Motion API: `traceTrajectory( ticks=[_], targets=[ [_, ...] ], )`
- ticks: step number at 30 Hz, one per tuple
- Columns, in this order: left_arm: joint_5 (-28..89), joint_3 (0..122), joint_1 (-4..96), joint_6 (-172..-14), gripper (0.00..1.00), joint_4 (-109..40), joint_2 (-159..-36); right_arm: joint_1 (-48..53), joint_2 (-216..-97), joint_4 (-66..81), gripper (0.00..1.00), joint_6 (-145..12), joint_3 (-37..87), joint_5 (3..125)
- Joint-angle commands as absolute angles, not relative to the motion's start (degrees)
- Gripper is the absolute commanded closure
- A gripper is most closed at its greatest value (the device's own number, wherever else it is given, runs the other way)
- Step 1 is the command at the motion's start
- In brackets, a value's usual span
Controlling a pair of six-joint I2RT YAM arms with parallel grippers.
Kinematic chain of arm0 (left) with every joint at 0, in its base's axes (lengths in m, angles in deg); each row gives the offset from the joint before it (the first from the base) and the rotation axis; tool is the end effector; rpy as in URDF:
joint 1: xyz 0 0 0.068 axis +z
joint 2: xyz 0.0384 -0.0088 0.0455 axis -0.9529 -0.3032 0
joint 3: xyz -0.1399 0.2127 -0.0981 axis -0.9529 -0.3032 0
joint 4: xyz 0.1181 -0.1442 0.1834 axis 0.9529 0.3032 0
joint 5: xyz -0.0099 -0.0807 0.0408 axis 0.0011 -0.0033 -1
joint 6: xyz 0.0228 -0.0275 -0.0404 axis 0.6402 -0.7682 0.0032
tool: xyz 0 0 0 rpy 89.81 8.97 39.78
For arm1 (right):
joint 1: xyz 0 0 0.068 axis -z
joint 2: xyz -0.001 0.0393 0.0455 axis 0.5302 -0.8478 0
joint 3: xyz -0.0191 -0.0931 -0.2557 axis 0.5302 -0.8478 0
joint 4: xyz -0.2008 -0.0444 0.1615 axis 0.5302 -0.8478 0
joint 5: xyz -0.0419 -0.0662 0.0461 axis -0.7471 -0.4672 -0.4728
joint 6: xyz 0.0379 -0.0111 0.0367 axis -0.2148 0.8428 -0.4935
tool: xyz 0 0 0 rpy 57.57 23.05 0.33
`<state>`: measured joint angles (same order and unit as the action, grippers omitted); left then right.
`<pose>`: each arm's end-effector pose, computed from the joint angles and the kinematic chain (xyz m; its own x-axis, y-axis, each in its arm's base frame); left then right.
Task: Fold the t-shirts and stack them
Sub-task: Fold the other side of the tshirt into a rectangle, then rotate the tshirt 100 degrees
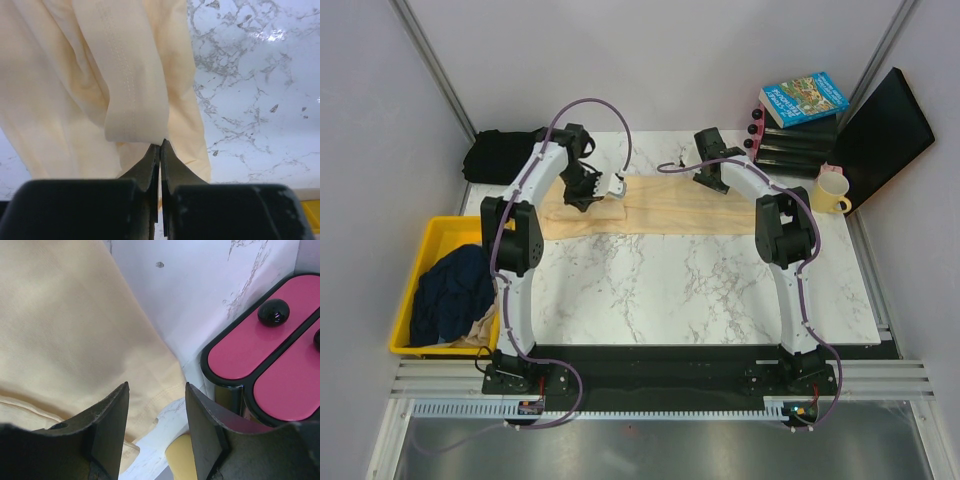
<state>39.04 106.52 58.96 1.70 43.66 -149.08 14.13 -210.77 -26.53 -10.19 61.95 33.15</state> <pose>0.4247 -0.1117 0.2337 0.1178 0.9479 -0.2961 0.9930 -0.1132 0.0326 0.4939 0.1449 0.1721 -0.4560 -0.8838 -0.1051 -0.6618 0.4156 -0.6240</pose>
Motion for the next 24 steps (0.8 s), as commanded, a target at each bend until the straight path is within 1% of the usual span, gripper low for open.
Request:
traceTrajectory(
  ticks=[1,4,9,12,14,16,18,19,20,22,24],
  targets=[
    [43.6,105.3,57.5,2.9,0.98,55.4,-143.2,13.7,-208.5,-26.8,0.44,-10.4,63.3,33.2],
    [44.0,104.4,56.7,1.3,0.98,55.3,-142.4,13.5,-208.2,-26.8,0.44,-10.6,62.6,33.2],
    [41.1,100.7,55.8,-0.7,0.98,55.4,-141.8,13.2,-208.0,-26.8,0.44,-10.9,61.9,33.2],
    [38.8,97.3,55.7,0.6,0.94,55.3,-140.7,13.0,-207.5,-26.8,0.44,-10.9,61.2,33.2],
    [37.3,94.8,55.6,1.1,0.89,54.4,-140.2,12.9,-207.2,-26.8,0.43,-10.9,60.7,33.0],
    [35.0,93.1,55.7,1.6,0.8,54.0,-139.7,13.0,-206.7,-26.9,0.43,-10.9,60.2,32.7],
    [32.4,90.3,55.6,2.8,0.75,52.7,-138.6,12.9,-206.3,-26.9,0.41,-11.0,59.5,32.7],
    [31.7,89.4,55.6,3.2,0.7,52.1,-138.2,12.9,-206.0,-26.8,0.41,-11.0,59.2,32.6],
    [31.2,88.2,55.6,3.8,0.69,51.8,-137.7,12.9,-205.9,-26.9,0.4,-11.0,59.0,32.4],
    [31.4,87.9,55.6,4.2,0.62,51.8,-137.0,12.9,-205.6,-26.8,0.39,-11.2,58.7,32.3],
    [31.8,88.6,55.6,4.6,0.59,51.6,-136.5,12.9,-205.3,-26.8,0.39,-11.3,58.5,32.1]
  ],
)
